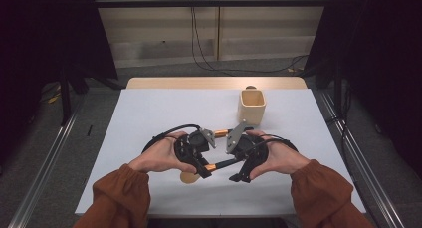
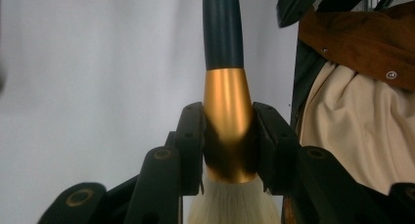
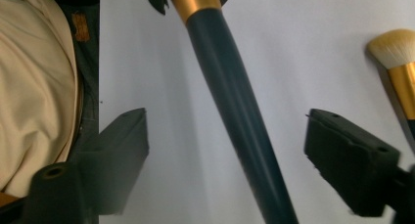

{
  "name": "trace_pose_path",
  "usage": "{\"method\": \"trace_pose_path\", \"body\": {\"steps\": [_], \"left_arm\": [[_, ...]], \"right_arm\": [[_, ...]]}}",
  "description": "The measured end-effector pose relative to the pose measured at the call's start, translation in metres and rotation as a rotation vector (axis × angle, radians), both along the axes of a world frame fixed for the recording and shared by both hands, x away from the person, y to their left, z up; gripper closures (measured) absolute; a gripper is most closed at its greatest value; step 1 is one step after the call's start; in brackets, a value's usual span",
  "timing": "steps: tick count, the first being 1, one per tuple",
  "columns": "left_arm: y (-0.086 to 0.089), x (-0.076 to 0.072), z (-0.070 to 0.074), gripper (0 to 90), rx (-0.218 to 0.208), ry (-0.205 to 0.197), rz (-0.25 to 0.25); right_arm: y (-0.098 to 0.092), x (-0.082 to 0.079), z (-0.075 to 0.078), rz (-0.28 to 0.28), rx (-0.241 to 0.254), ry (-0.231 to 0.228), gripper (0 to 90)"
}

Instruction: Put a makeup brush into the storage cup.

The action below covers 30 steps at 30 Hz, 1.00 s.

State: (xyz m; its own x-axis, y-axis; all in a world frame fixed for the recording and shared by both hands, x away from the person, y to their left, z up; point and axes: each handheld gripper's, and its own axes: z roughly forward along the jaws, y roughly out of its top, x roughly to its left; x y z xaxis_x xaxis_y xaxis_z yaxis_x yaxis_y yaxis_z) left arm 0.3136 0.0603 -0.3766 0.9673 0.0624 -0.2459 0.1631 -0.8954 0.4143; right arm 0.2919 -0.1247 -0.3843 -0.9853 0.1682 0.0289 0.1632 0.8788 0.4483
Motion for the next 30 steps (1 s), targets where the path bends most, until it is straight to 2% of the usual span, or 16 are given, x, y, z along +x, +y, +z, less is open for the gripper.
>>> {"method": "trace_pose_path", "body": {"steps": [6,11,18,20,21,30], "left_arm": [[-0.0013,0.0,-0.0007,66.7,-0.002,0.003,0.002],[-0.001,-0.0004,-0.0018,66.7,-0.008,-0.009,-0.004],[-0.0003,-0.0003,-0.0031,66.7,-0.015,-0.012,-0.008],[-0.0003,-0.0003,-0.0035,66.7,-0.014,-0.012,-0.026],[-0.0002,-0.0006,-0.0039,66.7,-0.015,-0.01,-0.014],[0.0,0.0008,-0.0058,66.7,-0.02,-0.004,-0.02]], "right_arm": [[0.0038,0.001,0.0017,0.029,0.02,-0.004,36.1],[0.006,0.0013,0.0009,0.025,0.022,-0.003,44.7],[0.0073,0.0029,0.0006,0.026,0.041,-0.006,53.1],[0.0086,0.0025,0.0002,0.027,0.051,-0.024,56.5],[0.009,0.0021,0.0002,0.029,0.055,-0.021,57.4],[0.0106,0.0028,-0.0035,0.051,0.082,-0.02,66.4]]}}
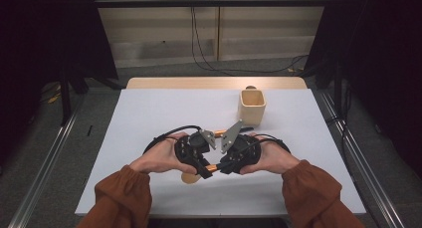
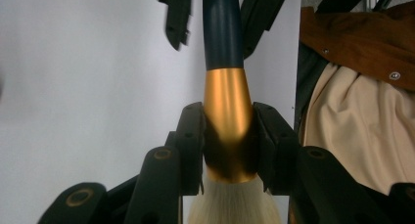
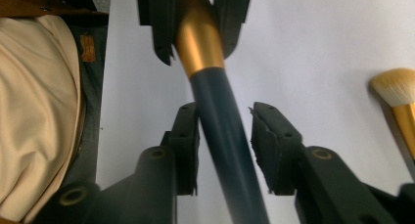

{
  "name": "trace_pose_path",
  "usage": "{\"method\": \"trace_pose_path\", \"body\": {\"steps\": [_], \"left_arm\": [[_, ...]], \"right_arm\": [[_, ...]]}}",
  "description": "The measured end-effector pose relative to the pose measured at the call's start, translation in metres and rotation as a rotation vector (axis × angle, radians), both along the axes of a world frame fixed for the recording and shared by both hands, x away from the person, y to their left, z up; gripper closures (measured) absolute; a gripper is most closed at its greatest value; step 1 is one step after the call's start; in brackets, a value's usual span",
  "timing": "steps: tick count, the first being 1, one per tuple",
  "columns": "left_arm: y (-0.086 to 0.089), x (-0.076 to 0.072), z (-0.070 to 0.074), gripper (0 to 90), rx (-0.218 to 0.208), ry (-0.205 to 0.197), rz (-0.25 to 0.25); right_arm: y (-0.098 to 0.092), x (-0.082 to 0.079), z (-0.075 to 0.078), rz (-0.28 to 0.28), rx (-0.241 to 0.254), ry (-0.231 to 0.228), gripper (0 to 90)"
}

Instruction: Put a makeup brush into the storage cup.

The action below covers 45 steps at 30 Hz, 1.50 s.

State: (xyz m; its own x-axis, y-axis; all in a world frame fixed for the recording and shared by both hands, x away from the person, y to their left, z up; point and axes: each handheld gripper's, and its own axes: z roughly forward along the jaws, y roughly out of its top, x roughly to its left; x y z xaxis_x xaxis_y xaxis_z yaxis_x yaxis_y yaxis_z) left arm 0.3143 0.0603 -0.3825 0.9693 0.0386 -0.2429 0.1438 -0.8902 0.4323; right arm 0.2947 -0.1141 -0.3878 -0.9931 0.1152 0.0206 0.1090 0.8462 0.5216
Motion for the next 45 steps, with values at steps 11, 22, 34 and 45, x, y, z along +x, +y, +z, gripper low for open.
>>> {"method": "trace_pose_path", "body": {"steps": [11,22,34,45], "left_arm": [[0.002,0.002,-0.002,66.6,-0.004,-0.006,-0.022],[0.0,0.002,-0.006,62.2,0.01,-0.043,-0.051],[0.011,0.001,-0.007,39.4,-0.106,-0.007,0.071],[0.032,0.007,-0.01,8.3,-0.173,-0.069,0.206]], "right_arm": [[0.002,-0.004,-0.008,0.062,0.0,-0.012,74.9],[-0.001,-0.003,-0.013,0.059,0.03,0.026,75.5],[-0.006,-0.006,-0.019,0.039,0.028,0.067,75.5],[-0.022,-0.003,-0.023,-0.047,0.039,0.069,75.5]]}}
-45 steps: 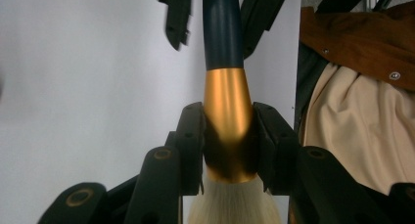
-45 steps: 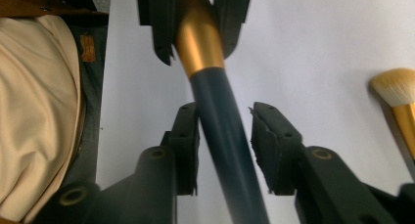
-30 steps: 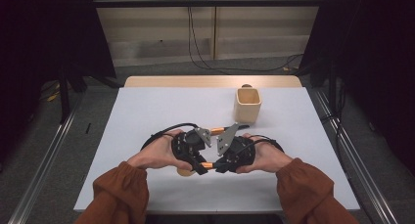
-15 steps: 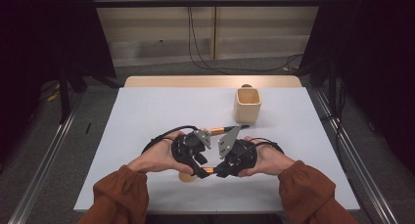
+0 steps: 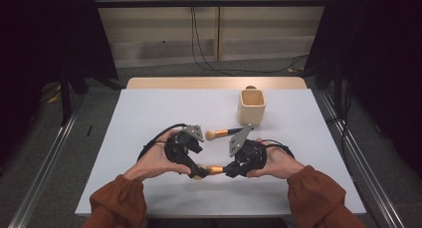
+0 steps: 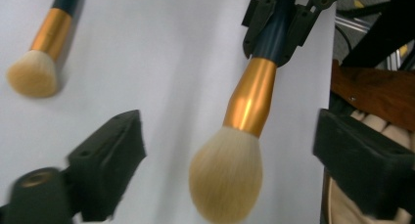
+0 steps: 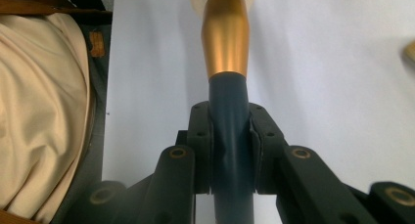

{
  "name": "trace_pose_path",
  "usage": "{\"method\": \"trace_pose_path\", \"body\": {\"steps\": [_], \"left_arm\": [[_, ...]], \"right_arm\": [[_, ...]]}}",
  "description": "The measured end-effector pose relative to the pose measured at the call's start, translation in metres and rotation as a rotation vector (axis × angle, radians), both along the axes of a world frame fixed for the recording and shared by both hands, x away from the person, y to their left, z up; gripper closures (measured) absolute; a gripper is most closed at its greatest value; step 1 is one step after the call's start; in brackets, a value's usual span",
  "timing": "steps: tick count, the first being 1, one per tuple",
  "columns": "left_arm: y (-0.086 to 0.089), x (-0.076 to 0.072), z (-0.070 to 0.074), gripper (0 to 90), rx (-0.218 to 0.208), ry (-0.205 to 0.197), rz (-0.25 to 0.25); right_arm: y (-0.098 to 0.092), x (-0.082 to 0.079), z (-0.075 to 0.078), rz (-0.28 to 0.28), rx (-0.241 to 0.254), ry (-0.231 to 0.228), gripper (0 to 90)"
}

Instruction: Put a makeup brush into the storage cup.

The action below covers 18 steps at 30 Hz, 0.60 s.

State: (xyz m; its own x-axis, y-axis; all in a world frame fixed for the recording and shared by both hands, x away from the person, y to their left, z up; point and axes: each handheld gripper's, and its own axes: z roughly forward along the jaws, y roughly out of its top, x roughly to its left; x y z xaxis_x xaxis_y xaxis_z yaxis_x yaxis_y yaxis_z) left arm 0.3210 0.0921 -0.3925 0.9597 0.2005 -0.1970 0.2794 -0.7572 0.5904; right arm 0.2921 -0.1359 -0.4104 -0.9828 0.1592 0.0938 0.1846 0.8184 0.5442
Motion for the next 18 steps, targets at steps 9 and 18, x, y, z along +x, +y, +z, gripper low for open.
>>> {"method": "trace_pose_path", "body": {"steps": [9,18], "left_arm": [[0.017,0.002,-0.003,4.7,-0.066,-0.008,0.053],[0.036,0.003,-0.006,4.9,-0.129,-0.029,0.159]], "right_arm": [[-0.017,0.001,-0.002,-0.077,0.03,0.011,75.5],[-0.035,-0.003,-0.006,-0.187,0.109,0.028,75.5]]}}
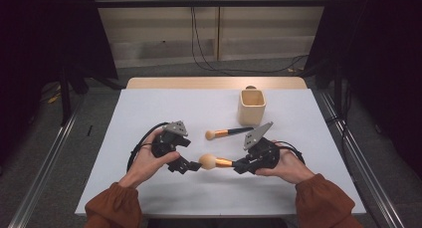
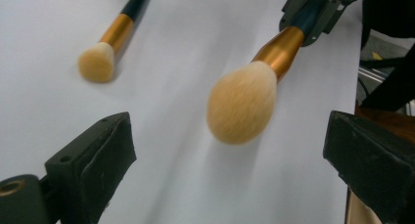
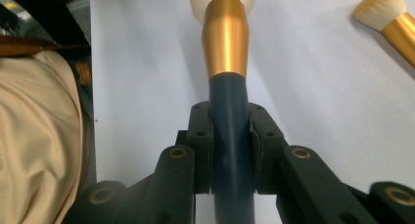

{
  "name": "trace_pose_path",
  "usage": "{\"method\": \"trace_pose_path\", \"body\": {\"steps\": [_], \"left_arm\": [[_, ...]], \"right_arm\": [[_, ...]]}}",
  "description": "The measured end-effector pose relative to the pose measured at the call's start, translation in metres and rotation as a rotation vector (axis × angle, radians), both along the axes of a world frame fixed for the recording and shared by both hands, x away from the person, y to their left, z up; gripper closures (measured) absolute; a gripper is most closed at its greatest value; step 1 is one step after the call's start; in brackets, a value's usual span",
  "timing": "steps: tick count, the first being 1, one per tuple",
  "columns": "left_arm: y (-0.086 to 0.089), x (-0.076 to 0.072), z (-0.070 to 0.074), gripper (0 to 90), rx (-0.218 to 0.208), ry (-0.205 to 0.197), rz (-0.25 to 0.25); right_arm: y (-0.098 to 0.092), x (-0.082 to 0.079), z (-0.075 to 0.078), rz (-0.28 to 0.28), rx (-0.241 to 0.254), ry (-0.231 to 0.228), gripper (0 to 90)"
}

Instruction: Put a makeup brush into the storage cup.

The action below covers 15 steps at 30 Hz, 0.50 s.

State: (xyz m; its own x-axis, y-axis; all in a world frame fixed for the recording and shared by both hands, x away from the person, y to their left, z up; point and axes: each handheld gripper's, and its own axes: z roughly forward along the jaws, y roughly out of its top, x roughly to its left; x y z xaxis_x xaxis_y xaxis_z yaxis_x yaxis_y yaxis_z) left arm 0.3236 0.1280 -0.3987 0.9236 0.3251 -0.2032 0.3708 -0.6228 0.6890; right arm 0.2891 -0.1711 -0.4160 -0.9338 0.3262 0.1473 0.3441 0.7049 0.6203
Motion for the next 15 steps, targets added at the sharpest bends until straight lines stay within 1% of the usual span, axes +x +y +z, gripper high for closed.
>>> {"method": "trace_pose_path", "body": {"steps": [3,4,5,6,7,9,10,11,12,13,15], "left_arm": [[0.006,-0.002,-0.003,4.9,-0.007,0.002,0.042],[0.008,-0.002,-0.004,4.9,-0.003,-0.005,0.051],[0.009,-0.003,-0.005,4.9,-0.007,-0.003,0.067],[0.01,-0.004,-0.006,4.9,-0.009,-0.003,0.068],[0.012,-0.005,-0.007,4.9,-0.013,-0.006,0.076],[0.014,-0.007,-0.008,4.9,-0.022,-0.012,0.098],[0.015,-0.007,-0.009,4.9,-0.018,-0.02,0.118],[0.016,-0.008,-0.01,4.9,-0.027,-0.027,0.137],[0.017,-0.009,-0.011,4.9,-0.037,-0.021,0.144],[0.017,-0.01,-0.013,4.9,-0.048,-0.02,0.148],[0.018,-0.012,-0.015,4.9,-0.059,-0.026,0.161]], "right_arm": [[-0.004,-0.002,-0.001,-0.034,0.007,-0.004,75.5],[-0.005,-0.002,-0.002,-0.045,0.013,-0.006,75.5],[-0.006,-0.003,-0.003,-0.065,0.015,-0.014,75.5],[-0.007,-0.003,-0.003,-0.082,0.021,-0.019,75.5],[-0.008,-0.004,-0.004,-0.087,0.025,-0.02,75.5],[-0.008,-0.006,-0.007,-0.115,0.03,-0.026,75.5],[-0.008,-0.007,-0.008,-0.128,0.037,-0.027,75.5],[-0.009,-0.007,-0.009,-0.147,0.046,-0.031,75.5],[-0.009,-0.008,-0.009,-0.165,0.054,-0.027,75.5],[-0.011,-0.008,-0.01,-0.173,0.069,-0.033,75.5],[-0.012,-0.01,-0.011,-0.194,0.091,-0.037,75.5]]}}
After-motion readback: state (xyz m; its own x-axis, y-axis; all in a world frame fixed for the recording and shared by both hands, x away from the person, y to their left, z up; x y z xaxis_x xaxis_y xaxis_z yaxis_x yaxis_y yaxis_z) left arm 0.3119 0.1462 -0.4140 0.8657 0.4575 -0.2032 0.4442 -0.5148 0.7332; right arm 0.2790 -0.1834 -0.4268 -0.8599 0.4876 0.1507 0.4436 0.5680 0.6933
